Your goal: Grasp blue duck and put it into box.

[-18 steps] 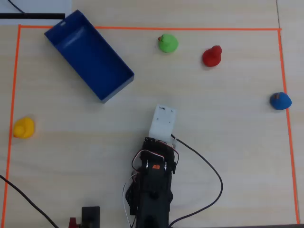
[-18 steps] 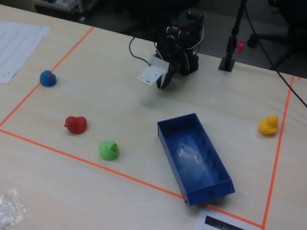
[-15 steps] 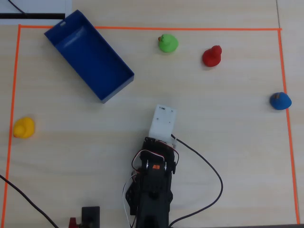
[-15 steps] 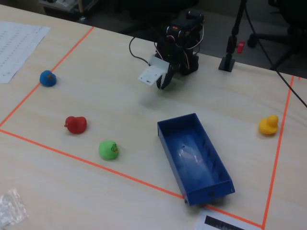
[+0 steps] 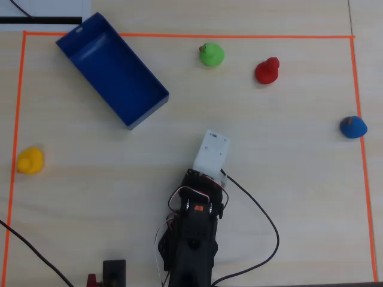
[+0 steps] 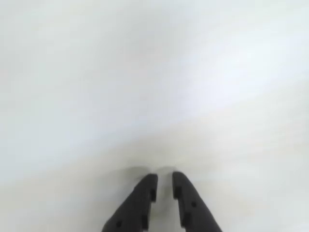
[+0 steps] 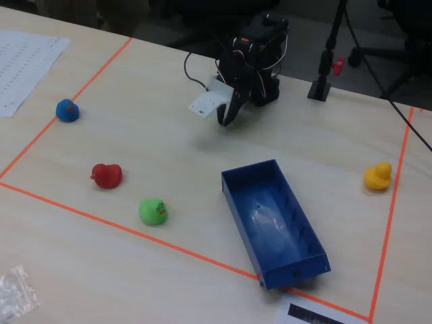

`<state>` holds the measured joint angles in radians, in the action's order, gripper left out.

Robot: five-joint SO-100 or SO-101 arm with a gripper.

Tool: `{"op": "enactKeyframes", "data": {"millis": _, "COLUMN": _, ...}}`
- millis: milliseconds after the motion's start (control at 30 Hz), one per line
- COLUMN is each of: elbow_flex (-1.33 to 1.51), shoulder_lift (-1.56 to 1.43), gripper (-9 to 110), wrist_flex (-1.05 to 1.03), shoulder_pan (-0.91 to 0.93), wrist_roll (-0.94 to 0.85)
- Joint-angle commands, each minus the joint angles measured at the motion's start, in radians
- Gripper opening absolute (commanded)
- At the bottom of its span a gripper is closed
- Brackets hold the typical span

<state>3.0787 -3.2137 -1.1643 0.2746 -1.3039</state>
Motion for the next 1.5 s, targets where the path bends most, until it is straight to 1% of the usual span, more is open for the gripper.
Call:
{"op": "enactKeyframes", "data": {"millis": 0, "elbow_flex": -0.38, "shoulder_lift": 0.318, "gripper": 2, "wrist_flex": 0.147, "shoulder_pan": 0.126, "wrist_roll": 0.025}}
{"op": "enactKeyframes", "data": {"millis": 200, "elbow_flex": -0.923, "shoulder_lift": 0.703, "gripper": 6, "wrist_flex": 0.298, "shoulder_pan": 0.362, "wrist_roll": 0.081}}
{"op": "enactKeyframes", "data": {"millis": 267, "elbow_flex": -1.043, "shoulder_lift": 0.795, "gripper": 8, "wrist_flex": 0.38, "shoulder_pan": 0.448, "wrist_roll": 0.084}}
{"op": "enactKeyframes", "data": {"millis": 400, "elbow_flex": -1.215, "shoulder_lift": 0.974, "gripper": 11, "wrist_flex": 0.641, "shoulder_pan": 0.624, "wrist_roll": 0.091}}
{"op": "enactKeyframes", "data": {"millis": 500, "elbow_flex": -1.388, "shoulder_lift": 1.14, "gripper": 13, "wrist_flex": 0.732, "shoulder_pan": 0.732, "wrist_roll": 0.091}}
{"op": "enactKeyframes", "data": {"millis": 567, "elbow_flex": -1.486, "shoulder_lift": 1.25, "gripper": 17, "wrist_flex": 0.798, "shoulder_pan": 0.79, "wrist_roll": 0.081}}
{"op": "enactKeyframes", "data": {"millis": 633, "elbow_flex": -1.566, "shoulder_lift": 1.356, "gripper": 25, "wrist_flex": 0.874, "shoulder_pan": 0.836, "wrist_roll": 0.067}}
{"op": "enactKeyframes", "data": {"millis": 700, "elbow_flex": -1.635, "shoulder_lift": 1.454, "gripper": 29, "wrist_flex": 0.945, "shoulder_pan": 0.873, "wrist_roll": 0.058}}
{"op": "enactKeyframes", "data": {"millis": 900, "elbow_flex": -1.799, "shoulder_lift": 1.75, "gripper": 35, "wrist_flex": 1.212, "shoulder_pan": 0.953, "wrist_roll": 0.051}}
{"op": "enactKeyframes", "data": {"millis": 1133, "elbow_flex": -1.99, "shoulder_lift": 2.075, "gripper": 37, "wrist_flex": 1.338, "shoulder_pan": 0.974, "wrist_roll": 0.012}}
{"op": "enactKeyframes", "data": {"millis": 1233, "elbow_flex": -1.953, "shoulder_lift": 2.135, "gripper": 38, "wrist_flex": 1.41, "shoulder_pan": 0.974, "wrist_roll": -0.018}}
{"op": "enactKeyframes", "data": {"millis": 1467, "elbow_flex": -1.73, "shoulder_lift": 2.057, "gripper": 37, "wrist_flex": 1.422, "shoulder_pan": 0.962, "wrist_roll": -0.025}}
